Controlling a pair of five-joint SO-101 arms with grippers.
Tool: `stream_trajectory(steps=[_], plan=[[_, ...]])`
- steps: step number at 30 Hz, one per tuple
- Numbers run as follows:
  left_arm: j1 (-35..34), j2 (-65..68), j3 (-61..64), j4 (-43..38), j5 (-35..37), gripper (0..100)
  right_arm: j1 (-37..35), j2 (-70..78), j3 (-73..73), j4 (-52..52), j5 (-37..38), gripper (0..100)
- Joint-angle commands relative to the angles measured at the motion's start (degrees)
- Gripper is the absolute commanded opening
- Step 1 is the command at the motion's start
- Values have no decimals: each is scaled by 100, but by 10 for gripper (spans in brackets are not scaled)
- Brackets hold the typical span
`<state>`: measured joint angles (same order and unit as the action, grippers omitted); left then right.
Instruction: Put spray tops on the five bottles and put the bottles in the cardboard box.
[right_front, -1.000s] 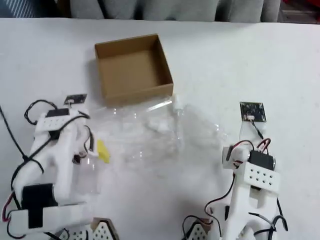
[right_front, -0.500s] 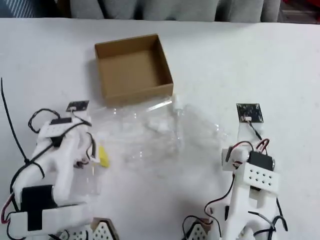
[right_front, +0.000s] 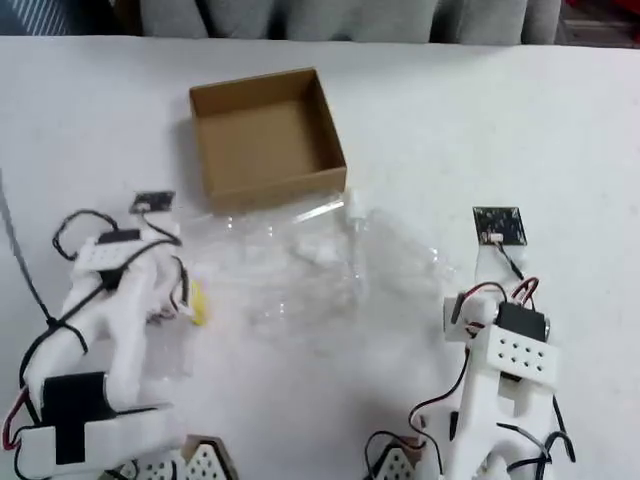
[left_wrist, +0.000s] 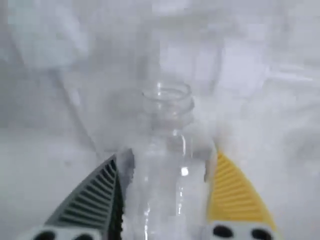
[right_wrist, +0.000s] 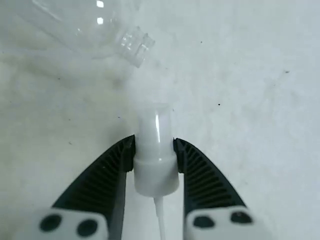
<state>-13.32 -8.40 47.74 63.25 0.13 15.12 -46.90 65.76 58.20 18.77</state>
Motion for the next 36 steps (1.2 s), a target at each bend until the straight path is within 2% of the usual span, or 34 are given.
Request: stream_trajectory(steps=[1, 6, 10, 13, 18, 21, 28, 32, 36], plan=[[418, -488, -985, 888, 70, 20, -75, -101, -44, -145, 35, 17], [1244, -1798, -1178, 1204, 97, 20, -66, -101, 114, -453, 26, 17], [1851, -2932, -1037, 1064, 97, 20, -75, -101, 141, -497, 26, 17], [2123, -3521, -651, 615, 97, 20, -251, -101, 141, -558, 70, 18], [2193, -4013, 484, -774, 97, 20, -1033, -154, 97, -681, 70, 18], [2158, -4233, 1064, -1530, 97, 20, -1420, -154, 97, -1411, 62, 17], [2158, -5077, 1811, -2110, 97, 20, -1727, -163, -105, -3969, 62, 16], [2158, -5824, 2242, -2426, 97, 20, -2132, -286, -677, -4171, -18, 16], [2193, -6738, 2901, -2848, 97, 20, -2659, -567, -1257, -4154, -1037, 15]])
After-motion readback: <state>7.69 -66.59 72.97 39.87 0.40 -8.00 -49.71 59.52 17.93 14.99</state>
